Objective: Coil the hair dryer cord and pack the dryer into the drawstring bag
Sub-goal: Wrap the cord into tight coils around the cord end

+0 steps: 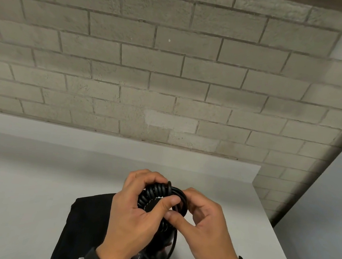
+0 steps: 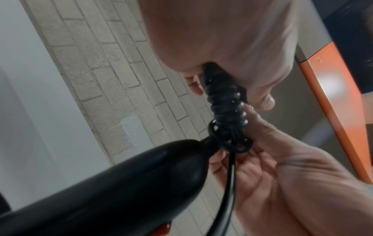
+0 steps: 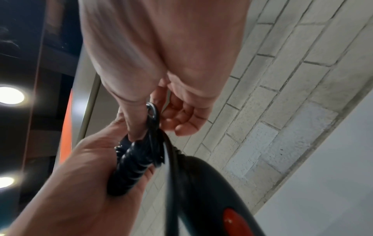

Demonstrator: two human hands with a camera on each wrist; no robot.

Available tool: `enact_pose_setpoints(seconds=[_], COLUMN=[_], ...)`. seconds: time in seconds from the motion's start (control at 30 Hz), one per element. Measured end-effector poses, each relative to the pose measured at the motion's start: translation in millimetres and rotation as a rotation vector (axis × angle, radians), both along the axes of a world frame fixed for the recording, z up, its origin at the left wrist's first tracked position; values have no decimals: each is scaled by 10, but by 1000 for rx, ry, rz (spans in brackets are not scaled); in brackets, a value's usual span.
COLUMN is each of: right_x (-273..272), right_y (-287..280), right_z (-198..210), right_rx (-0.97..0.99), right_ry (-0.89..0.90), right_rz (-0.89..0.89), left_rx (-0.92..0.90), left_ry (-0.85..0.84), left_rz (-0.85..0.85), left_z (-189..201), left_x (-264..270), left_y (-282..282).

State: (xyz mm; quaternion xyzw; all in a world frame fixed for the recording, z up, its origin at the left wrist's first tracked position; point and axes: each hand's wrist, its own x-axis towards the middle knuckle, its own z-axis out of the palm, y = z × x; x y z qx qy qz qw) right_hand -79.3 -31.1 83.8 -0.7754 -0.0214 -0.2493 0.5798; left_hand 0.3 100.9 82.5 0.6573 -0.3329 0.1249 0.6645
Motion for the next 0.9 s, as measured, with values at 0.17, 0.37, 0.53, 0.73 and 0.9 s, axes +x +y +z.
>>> enact_pose_setpoints(seconds=[0.17,0.37,0.53,0.73,0.9], right_x=[-36,-65,-95,-102,-86], right_y=[8,46,215,459,539], right_z=[60,4,-59,-14,12], right_rx=[15,66,-397,-648,-630], right_ry=[35,57,-138,-16,201], right_rz=[-6,-129,-465,-701,-690], left_rx=[-46,-73,-98,-130,-151], left_ry=[156,266,304,327,306], left_rz=[-114,-110,-60,-41,-32], left_z=[47,87,102,110,118], left_x=[-48,-63,-58,-62,-96], left_y=[-5,-11,-10,-22,-40])
